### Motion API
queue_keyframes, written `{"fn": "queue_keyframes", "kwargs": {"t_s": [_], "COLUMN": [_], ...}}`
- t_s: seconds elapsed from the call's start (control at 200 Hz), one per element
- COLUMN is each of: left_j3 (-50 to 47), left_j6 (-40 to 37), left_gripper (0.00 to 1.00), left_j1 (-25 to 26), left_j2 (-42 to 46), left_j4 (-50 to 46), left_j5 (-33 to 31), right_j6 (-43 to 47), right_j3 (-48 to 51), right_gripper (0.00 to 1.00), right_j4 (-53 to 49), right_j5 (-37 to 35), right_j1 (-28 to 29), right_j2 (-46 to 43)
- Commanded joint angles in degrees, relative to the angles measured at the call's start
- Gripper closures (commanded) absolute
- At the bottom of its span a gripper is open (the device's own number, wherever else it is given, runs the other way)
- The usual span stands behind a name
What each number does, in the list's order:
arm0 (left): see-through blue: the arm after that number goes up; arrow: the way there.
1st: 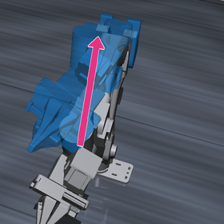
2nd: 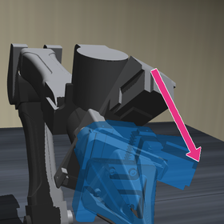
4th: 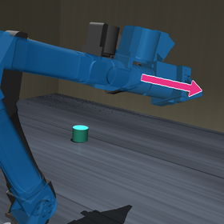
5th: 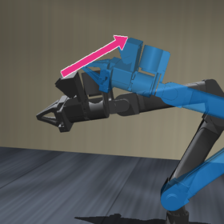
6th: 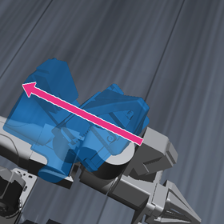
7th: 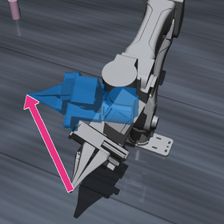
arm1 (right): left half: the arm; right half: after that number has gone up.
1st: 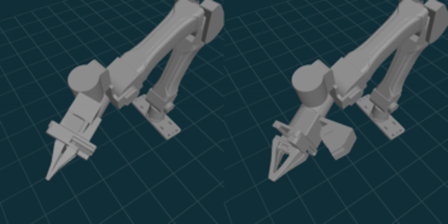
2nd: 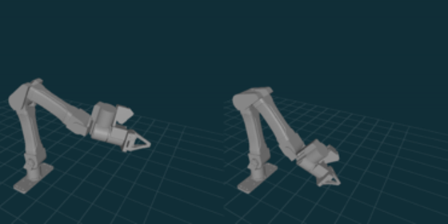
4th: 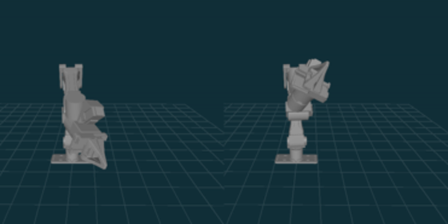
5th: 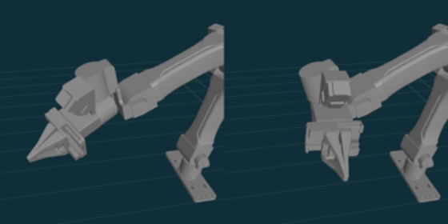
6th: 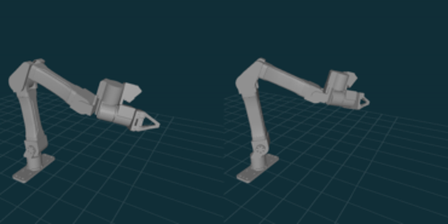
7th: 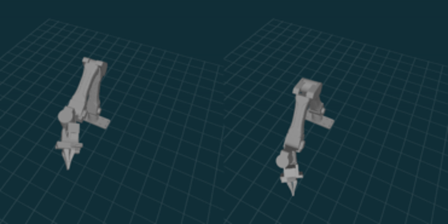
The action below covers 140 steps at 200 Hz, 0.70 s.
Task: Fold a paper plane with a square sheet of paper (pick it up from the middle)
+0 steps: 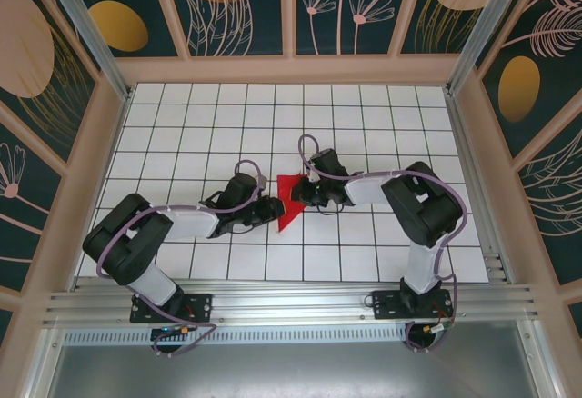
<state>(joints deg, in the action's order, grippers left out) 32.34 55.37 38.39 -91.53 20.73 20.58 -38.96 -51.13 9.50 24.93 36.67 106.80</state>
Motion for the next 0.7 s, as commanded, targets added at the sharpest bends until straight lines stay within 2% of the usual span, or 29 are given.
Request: {"fn": "queue_keyframes", "kwargs": {"t_s": [0.0,0.295,0.696], "left_j3": [-0.4,1.5,1.9], "left_j6": [-0.7,-1.6,-2.8], "left_gripper": [0.74,0.74,0.75], "left_j1": [0.5,3.0,3.1], "left_j2": [1.6,0.9,-1.2], "left_j4": [1.6,-0.1,-6.9], "left_j5": [1.2,0.5,-4.0], "right_j6": [0.3,0.0,-0.1], "right_j3": [-1.0,-1.9,-2.5], "right_gripper": [0.91,0.91,0.91], "right_j4": [-2.8,-4.2,-5.5], "right_j5": [-2.0,-2.7,-3.3], "right_j1": [0.6,0.8,0.8], "right_j2": [1.8,3.0,3.4]}}
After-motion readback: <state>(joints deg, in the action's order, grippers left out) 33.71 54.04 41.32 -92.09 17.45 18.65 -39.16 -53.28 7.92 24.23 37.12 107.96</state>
